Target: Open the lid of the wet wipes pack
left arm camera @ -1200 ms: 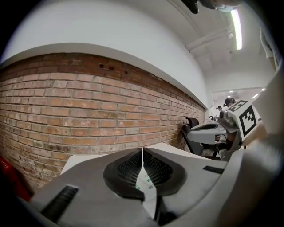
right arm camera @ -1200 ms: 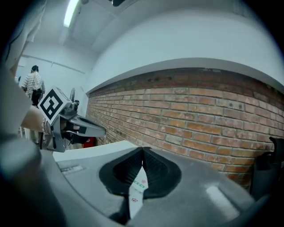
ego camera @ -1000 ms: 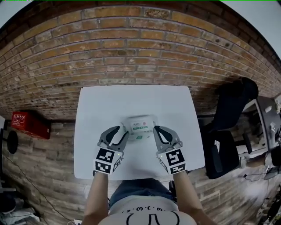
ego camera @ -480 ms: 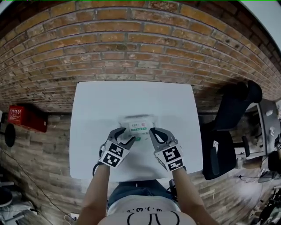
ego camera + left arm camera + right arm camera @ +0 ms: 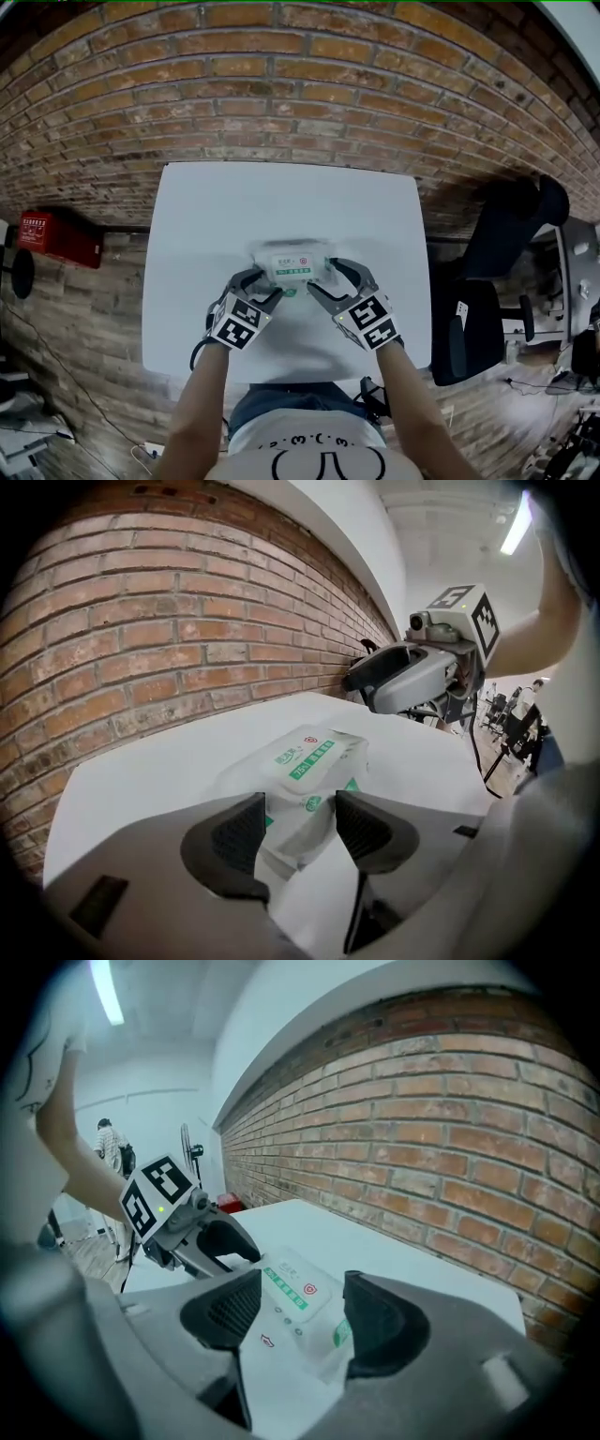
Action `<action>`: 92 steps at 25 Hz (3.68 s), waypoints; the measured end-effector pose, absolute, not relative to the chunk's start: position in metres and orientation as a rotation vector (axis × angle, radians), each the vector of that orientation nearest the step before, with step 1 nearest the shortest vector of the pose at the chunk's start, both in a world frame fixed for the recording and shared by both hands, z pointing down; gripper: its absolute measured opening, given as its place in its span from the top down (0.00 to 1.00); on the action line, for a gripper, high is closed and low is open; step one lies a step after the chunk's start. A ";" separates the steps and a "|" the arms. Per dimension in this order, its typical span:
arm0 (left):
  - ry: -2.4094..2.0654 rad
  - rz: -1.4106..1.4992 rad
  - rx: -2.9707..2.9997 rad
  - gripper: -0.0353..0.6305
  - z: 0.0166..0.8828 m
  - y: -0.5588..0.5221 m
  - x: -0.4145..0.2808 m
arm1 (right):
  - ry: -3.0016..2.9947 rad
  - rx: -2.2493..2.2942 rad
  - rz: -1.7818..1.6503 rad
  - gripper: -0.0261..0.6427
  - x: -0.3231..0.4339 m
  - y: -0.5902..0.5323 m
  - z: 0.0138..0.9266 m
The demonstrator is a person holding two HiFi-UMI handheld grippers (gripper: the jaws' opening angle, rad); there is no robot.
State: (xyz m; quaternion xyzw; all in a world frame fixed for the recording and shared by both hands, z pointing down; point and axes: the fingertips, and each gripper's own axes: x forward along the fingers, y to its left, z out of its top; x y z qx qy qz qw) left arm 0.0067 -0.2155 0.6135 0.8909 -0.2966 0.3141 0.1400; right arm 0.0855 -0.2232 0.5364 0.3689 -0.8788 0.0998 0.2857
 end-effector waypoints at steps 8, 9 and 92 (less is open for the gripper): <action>-0.857 0.924 2.550 0.60 0.622 -0.213 0.001 | -2.319 0.670 0.100 0.55 0.070 -0.223 0.546; -0.854 0.925 2.549 0.60 0.622 -0.213 0.001 | -2.299 0.625 0.070 0.56 0.067 -0.224 0.549; -0.731 1.066 2.521 0.60 0.624 -0.212 -0.005 | -2.062 0.706 -0.067 0.96 0.042 -0.345 0.583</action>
